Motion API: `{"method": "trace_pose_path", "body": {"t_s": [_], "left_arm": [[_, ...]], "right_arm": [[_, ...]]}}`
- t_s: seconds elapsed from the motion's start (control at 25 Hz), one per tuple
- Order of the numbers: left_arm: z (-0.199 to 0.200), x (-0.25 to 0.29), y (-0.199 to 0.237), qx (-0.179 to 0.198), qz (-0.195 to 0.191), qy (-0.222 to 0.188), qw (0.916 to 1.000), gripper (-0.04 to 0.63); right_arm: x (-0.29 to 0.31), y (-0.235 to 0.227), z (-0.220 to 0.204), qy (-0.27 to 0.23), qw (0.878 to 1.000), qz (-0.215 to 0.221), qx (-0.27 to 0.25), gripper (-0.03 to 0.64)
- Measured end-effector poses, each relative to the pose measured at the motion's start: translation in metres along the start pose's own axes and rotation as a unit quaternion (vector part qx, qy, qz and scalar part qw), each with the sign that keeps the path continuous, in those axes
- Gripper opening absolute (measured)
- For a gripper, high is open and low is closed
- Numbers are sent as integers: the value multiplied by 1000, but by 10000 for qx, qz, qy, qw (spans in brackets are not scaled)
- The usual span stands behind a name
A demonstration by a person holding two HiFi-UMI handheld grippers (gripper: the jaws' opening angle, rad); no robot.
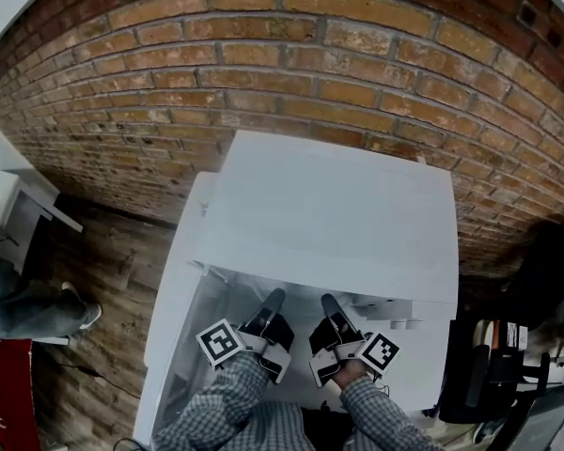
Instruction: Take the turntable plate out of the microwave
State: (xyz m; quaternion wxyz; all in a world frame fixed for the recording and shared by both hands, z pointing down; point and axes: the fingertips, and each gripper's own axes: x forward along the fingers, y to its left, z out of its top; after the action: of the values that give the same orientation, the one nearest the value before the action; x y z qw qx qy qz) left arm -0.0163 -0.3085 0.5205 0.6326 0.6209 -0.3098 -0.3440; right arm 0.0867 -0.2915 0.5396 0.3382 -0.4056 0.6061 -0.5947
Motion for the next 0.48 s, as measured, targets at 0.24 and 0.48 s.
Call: {"method": "trace_pose_path", "body": {"t_s": [0.24, 0.48], "left_arm": [[-11, -36, -5, -42, -9, 130, 9999, 43], [-19, -64, -11, -81, -137, 231, 9996, 46]], "right_arm": [[-21, -10, 12, -275, 9996, 11, -41, 72], [-29, 0, 1, -21, 9992, 409, -10, 72]]}}
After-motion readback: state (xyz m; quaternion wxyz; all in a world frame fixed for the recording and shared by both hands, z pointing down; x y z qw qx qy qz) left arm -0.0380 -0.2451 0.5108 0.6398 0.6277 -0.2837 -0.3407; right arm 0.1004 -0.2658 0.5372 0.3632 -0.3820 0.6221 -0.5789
